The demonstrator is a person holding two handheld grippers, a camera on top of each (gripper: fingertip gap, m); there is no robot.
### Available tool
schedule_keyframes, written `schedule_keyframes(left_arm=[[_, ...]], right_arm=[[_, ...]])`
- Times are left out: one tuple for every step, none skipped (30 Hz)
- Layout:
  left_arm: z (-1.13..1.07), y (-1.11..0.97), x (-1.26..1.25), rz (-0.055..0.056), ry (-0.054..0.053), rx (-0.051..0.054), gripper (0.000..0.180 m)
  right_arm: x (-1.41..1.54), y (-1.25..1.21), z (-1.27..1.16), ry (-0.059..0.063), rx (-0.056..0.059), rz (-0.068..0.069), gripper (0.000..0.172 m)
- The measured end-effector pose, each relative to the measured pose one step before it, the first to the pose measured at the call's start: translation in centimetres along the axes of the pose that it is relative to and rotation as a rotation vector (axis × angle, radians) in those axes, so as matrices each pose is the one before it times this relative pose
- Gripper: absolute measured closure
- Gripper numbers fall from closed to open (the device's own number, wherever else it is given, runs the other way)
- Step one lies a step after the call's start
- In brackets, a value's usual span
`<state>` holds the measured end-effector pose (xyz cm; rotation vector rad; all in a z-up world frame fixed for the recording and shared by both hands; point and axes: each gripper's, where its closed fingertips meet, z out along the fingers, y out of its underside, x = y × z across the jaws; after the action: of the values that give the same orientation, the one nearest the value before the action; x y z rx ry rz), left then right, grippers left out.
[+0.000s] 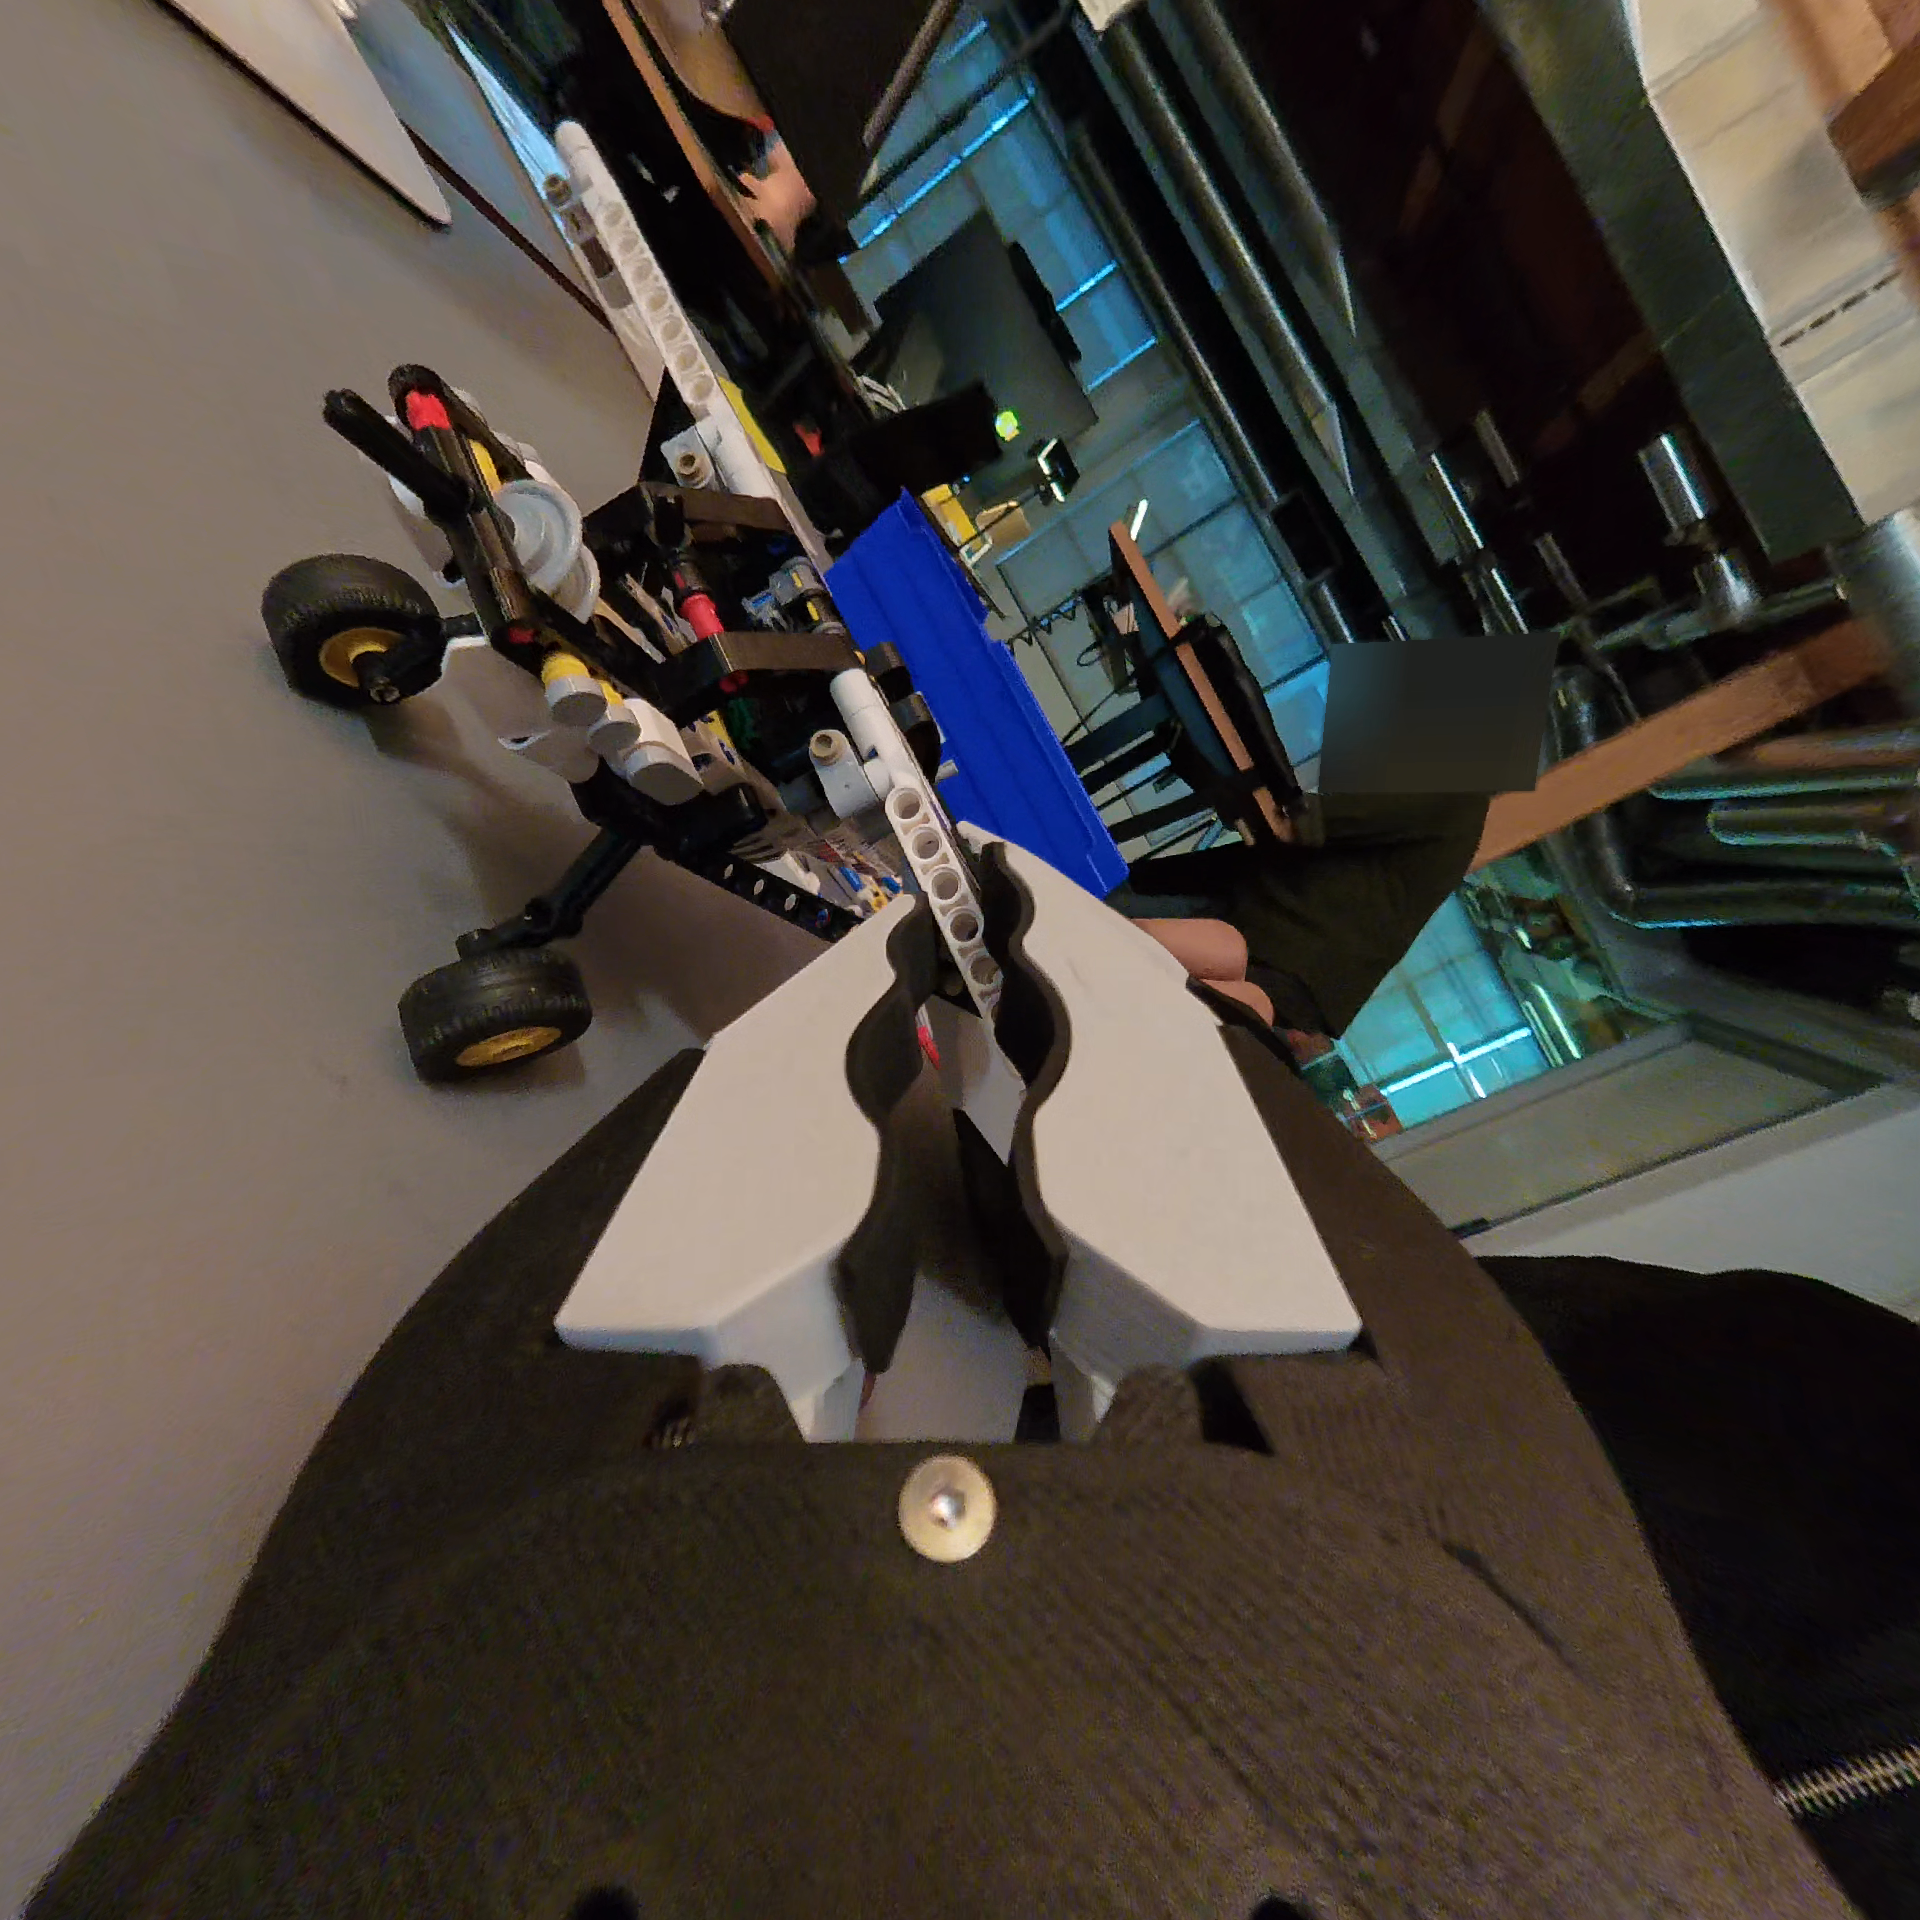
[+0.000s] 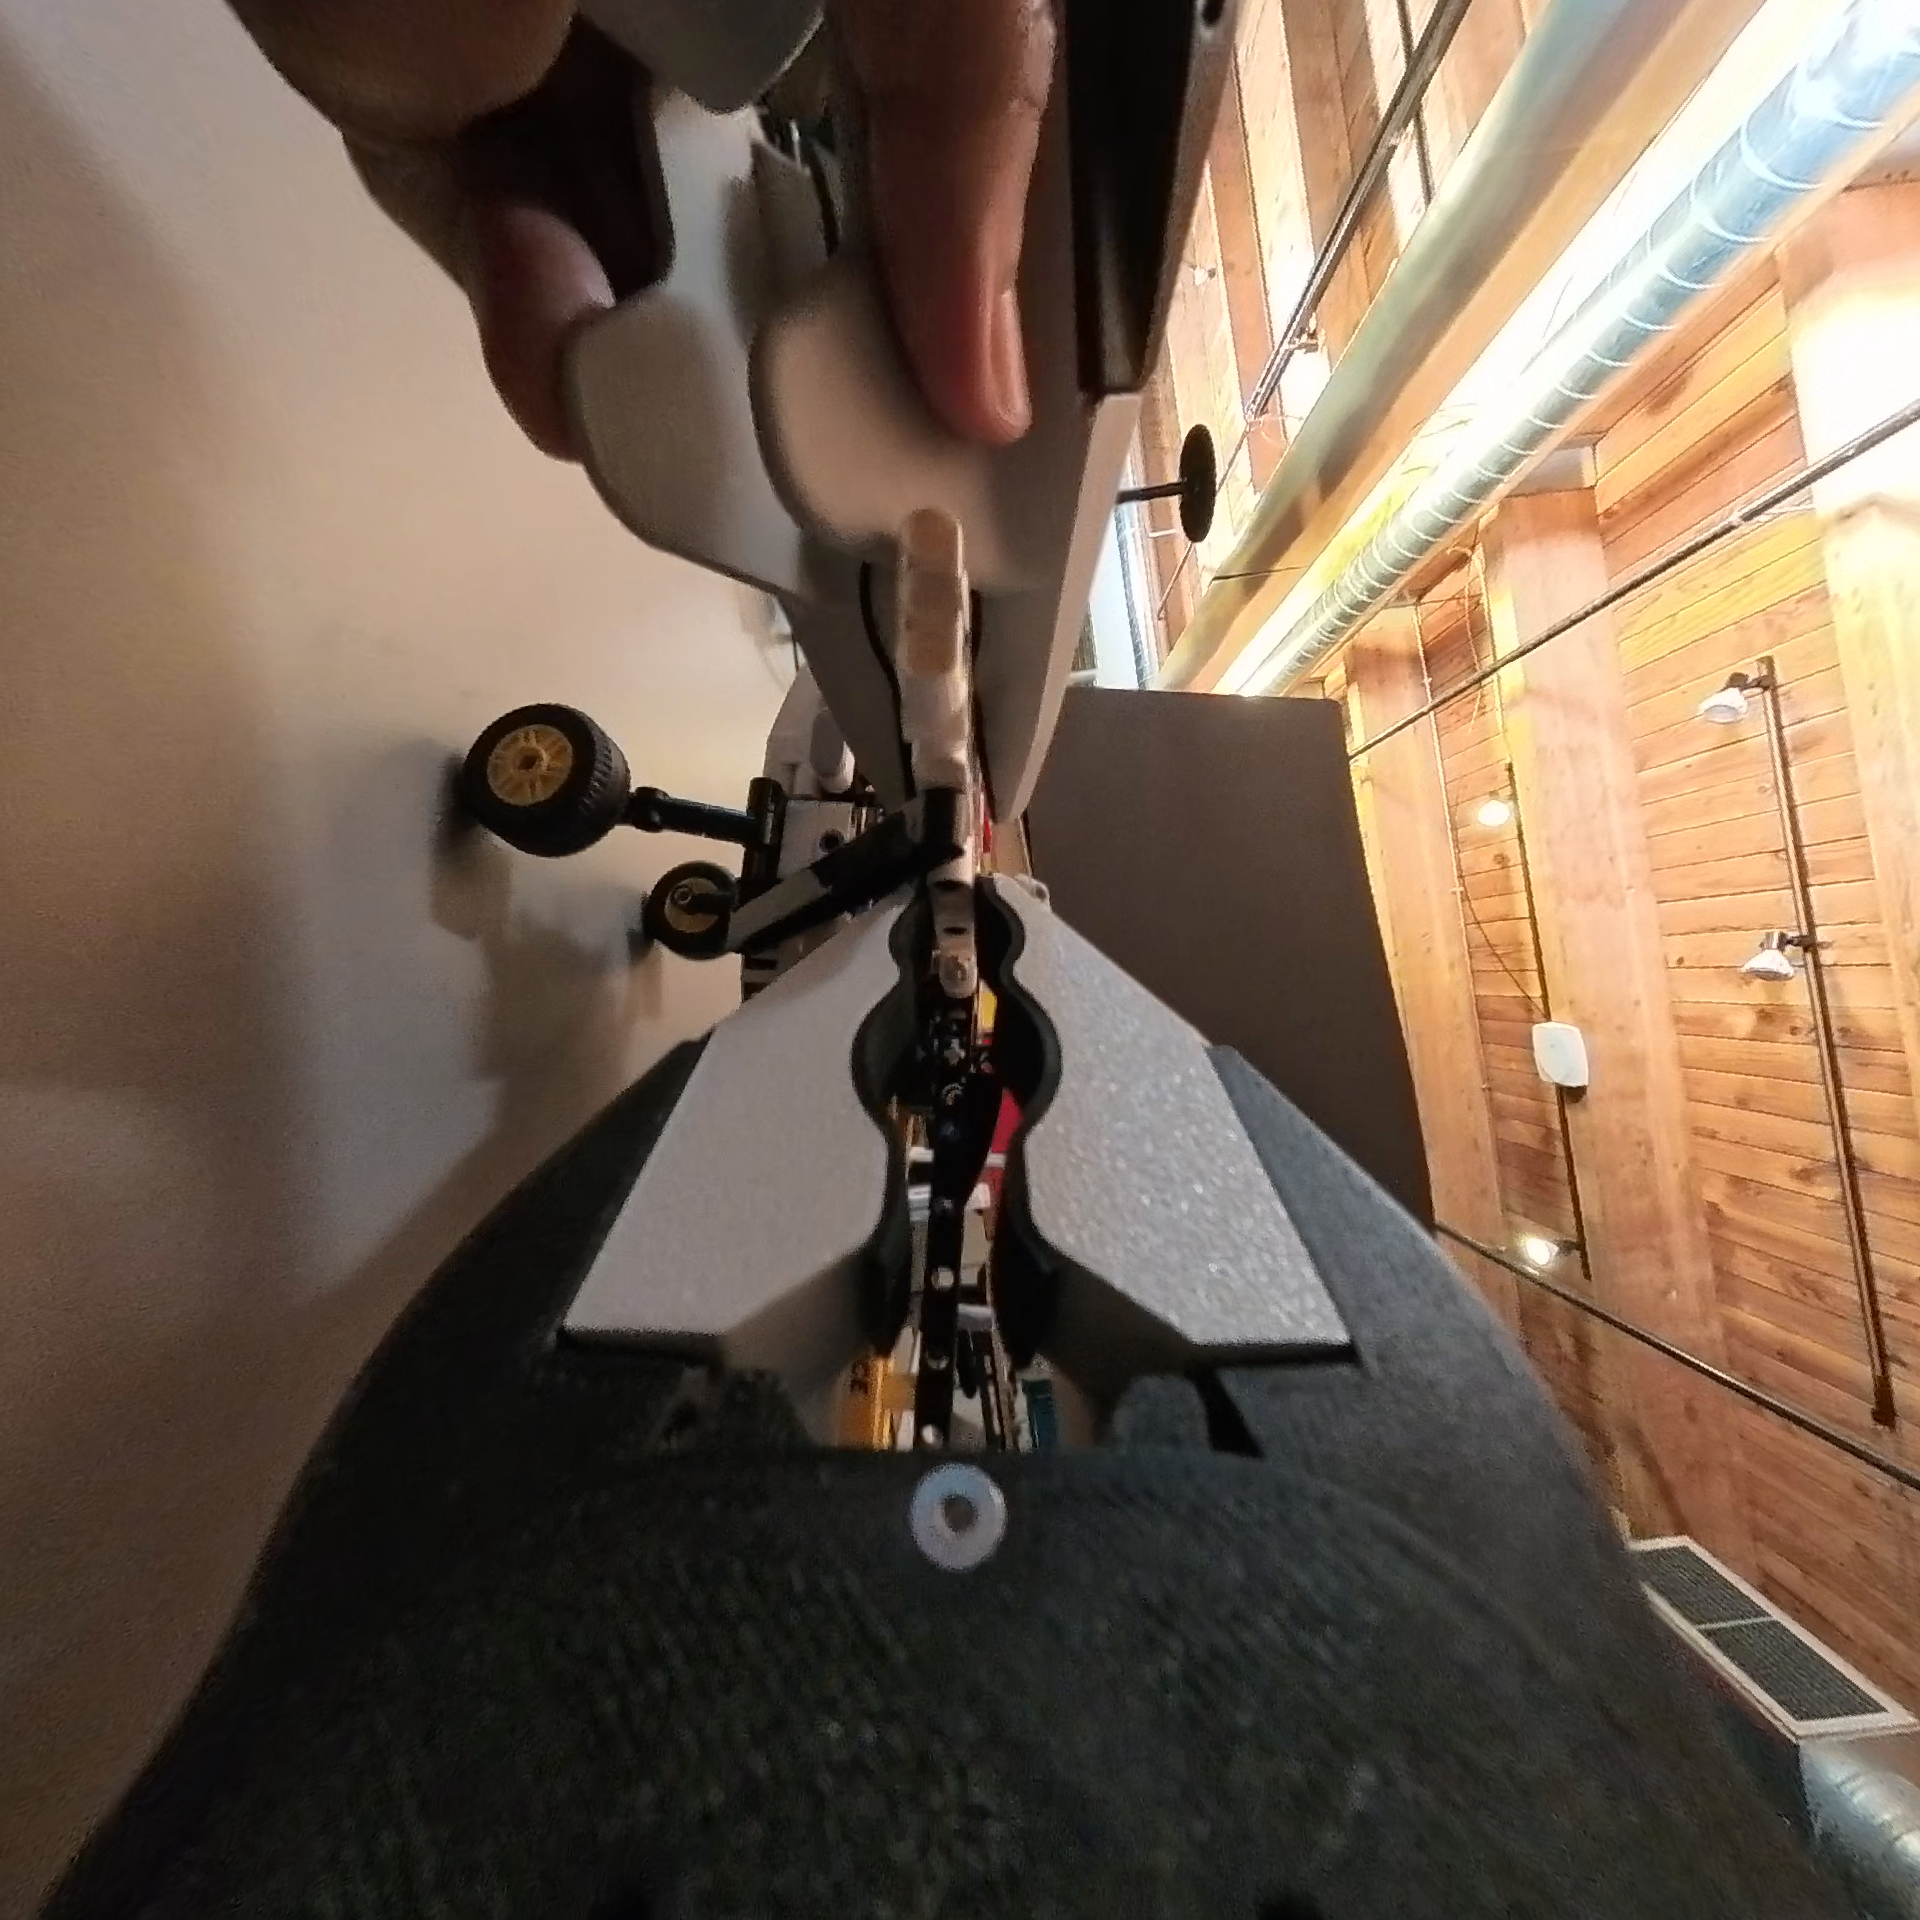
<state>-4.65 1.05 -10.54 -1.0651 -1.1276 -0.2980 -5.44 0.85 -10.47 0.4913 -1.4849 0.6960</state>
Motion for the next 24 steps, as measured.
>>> schedule_keyframes(left_arm=[[0.035, 0.022, -0.016, 0.0041, -0.01, 0.0035, 0.176], [0.079, 0.061, 0.005, 0.0026, -0.0087, 0.0001, 0.175], [0.095, 0.026, 0.066, -0.0048, -0.0014, 0.0027, 0.176], [0.145, 0.047, 0.074, -0.0038, -0.0023, 0.003, 0.176], [0.159, 0.064, 0.064, -0.0011, -0.0009, -0.0005, 0.176], [0.159, 0.099, 0.019, 0.0017, -0.0026, 0.0007, 0.176], [0.118, 0.122, -0.007, -0.0012, -0.0003, -0.0019, 0.176], [0.097, 0.096, -0.061, 0.0019, -0.0057, 0.0022, 0.176], [0.055, 0.114, -0.121, 0.0072, -0.0055, -0.0034, 0.176], [-0.107, -0.107, -0.191, -0.0014, -0.0056, 0.0125, 0.176], [-0.565, -0.93, -0.36, -0.0167, -0.0045, 0.0535, 0.175], [-1.746, -2.706, -0.739, -0.039, -0.0103, 0.1262, 0.175], [-1.644, -2.336, -0.62, 0.0363, -0.0299, 0.0731, 0.175], [-0.674, -0.355, -0.346, 0.059, -0.0294, -0.029, 0.175], [-0.05, 0.576, -0.273, 0.0111, -0.0193, -0.0423, 0.174], [0.172, 0.48, -0.264, 0.0033, -0.0129, -0.0091, 0.174], [0.168, 0.417, -0.245, -0.0247, 0.0018, -0.0006, 0.172], [-0.026, 0.018, -0.102, -0.0409, 0.0325, 0.0236, 0.174], [0.019, 0.317, -0.217, -0.0199, 0.0145, -0.0072, 0.173], [-0.007, 0.183, 0.028, 0.0056, 0.0082, -0.0045, 0.173], [0.057, 0.114, 0.213, 0.012, 0.0055, -0.0047, 0.174], [0.187, 0.205, 0.203, 0.0085, 0.0035, -0.015, 0.174], [0.191, 0.152, 0.164, 0.0019, 0.007, -0.0134, 0.174], [0.162, 0.03, 0.192, -0.0089, 0.0135, -0.005, 0.174]], right_arm=[[-0.003, 0.085, -0.08, -0.0022, -0.0078, 0.0087, 0.166], [0.033, 0.069, -0.136, -0.0038, -0.0093, 0.0171, 0.166], [0.067, 0.133, -0.175, 0.0004, -0.0125, 0.0138, 0.166], [0.071, 0.169, -0.172, 0.0015, -0.0112, 0.0124, 0.166], [0.036, 0.195, -0.18, -0.0006, -0.0089, 0.0133, 0.165], [-0.024, 0.125, -0.211, -0.0037, -0.0033, 0.0122, 0.165], [-0.084, 0.033, -0.101, -0.0038, 0.0013, 0.005, 0.165], [-0.279, 0.108, -0.096, -0.0119, 0.0042, 0.0114, 0.165], [-0.312, 0.101, -0.192, -0.0282, 0.0104, 0.0395, 0.165], [-0.105, 0.57, -0.357, -0.0288, -0.0108, 0.0466, 0.172], [-0.055, 1.662, -0.409, -0.0195, -0.0498, 0.032, 0.172], [0.192, 1.687, -0.412, -0.0006, -0.0215, 0.0255, 0.172], [0.495, 1.1, -0.417, 0.0032, -0.0043, 0.0392, 0.172], [0.672, 0.26, -0.346, 0.0122, 0.0121, 0.0567, 0.172], [0.342, -0.245, -0.132, -0.002, 0.0208, 0.071, 0.172], [-0.02, -0.239, 0.154, -0.0115, 0.0087, 0.0604, 0.172], [-0.014, -0.18, 0.242, -0.002, 0.0058, 0.0393, 0.172], [0.016, -0.296, 0.297, -0.0025, 0.0127, 0.0238, 0.172], [-0.11, -0.421, 0.146, -0.0103, 0.0165, 0.0278, 0.172], [-0.196, -0.478, 0.112, -0.0176, 0.0221, 0.0393, 0.172], [-0.382, -0.46, 0.104, -0.0278, 0.0237, 0.0441, 0.172], [-0.532, -0.332, 0.135, -0.0336, 0.0172, 0.0409, 0.172], [-0.401, -0.169, 0.148, -0.0253, 0.0095, 0.0352, 0.172], [-0.215, -0.048, 0.101, -0.0175, 0.0057, 0.0313, 0.172]])
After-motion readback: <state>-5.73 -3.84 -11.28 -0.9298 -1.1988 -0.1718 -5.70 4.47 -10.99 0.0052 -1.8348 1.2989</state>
